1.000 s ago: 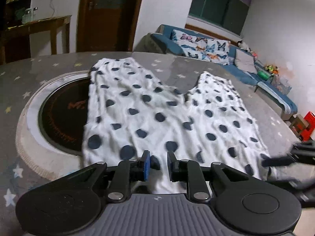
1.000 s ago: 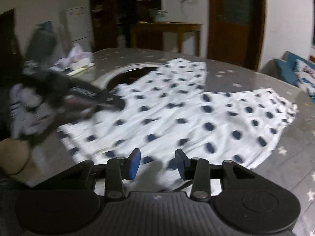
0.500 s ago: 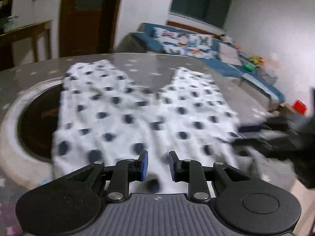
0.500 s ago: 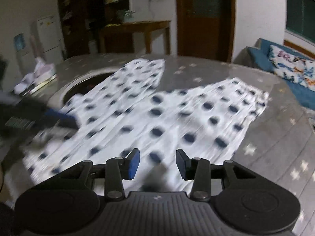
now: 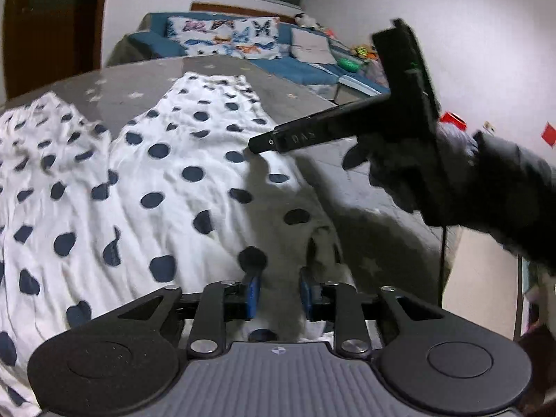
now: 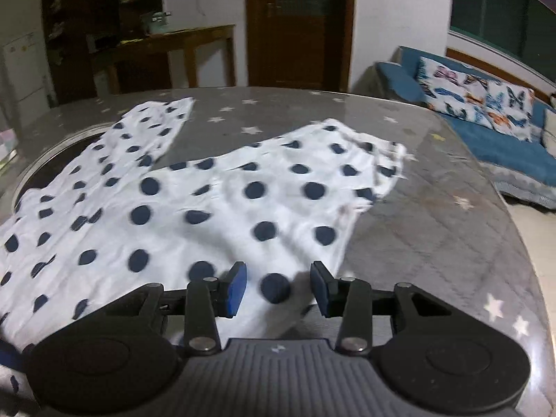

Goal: Fold clothes
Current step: 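Release both grippers and lift them off the flattened pants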

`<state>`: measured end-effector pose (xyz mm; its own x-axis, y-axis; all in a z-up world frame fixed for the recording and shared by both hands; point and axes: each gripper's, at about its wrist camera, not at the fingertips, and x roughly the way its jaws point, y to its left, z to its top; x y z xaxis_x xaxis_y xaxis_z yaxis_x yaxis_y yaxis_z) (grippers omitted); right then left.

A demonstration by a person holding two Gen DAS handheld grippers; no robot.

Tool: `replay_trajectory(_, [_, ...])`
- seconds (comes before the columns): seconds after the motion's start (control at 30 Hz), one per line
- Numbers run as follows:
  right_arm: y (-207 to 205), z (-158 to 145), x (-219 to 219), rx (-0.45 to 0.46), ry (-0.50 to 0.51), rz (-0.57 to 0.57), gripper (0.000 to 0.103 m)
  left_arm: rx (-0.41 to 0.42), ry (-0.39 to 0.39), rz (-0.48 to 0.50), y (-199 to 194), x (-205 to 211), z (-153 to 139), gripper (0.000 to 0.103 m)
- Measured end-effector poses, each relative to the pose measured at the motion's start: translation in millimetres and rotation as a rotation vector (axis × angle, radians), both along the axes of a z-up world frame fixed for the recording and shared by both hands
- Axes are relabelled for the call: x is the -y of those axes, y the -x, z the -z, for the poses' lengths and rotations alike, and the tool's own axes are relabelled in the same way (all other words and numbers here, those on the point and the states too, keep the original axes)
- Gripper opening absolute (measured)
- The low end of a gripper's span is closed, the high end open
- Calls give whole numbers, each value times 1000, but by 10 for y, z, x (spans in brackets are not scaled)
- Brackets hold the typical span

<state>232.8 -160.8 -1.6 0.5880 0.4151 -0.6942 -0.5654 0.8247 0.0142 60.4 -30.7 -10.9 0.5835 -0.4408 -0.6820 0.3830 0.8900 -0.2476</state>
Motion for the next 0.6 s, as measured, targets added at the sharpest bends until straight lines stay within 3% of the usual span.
replay_trajectory(0.17, [-100,-81,-2,17,-14,-7,41,36,12,59,42,124,-119,47])
replay_trajectory(0.3, [-251,-100,-147,27,-14,-41,44,25,-9,85,-4,266,-80,47])
replay_trajectory(0.37, [-353,-85,-222,27,-10,-50,44,14,-24,88,-28,306,-26,45])
replay_trajectory(0.5, [-618,10,-336,17,14,-47,44,19,-41,86,-38,292,25,20])
replay_trajectory(0.6, [-838,58,-334,15,22,-21,44,-7,-15,92,-79,240,55,13])
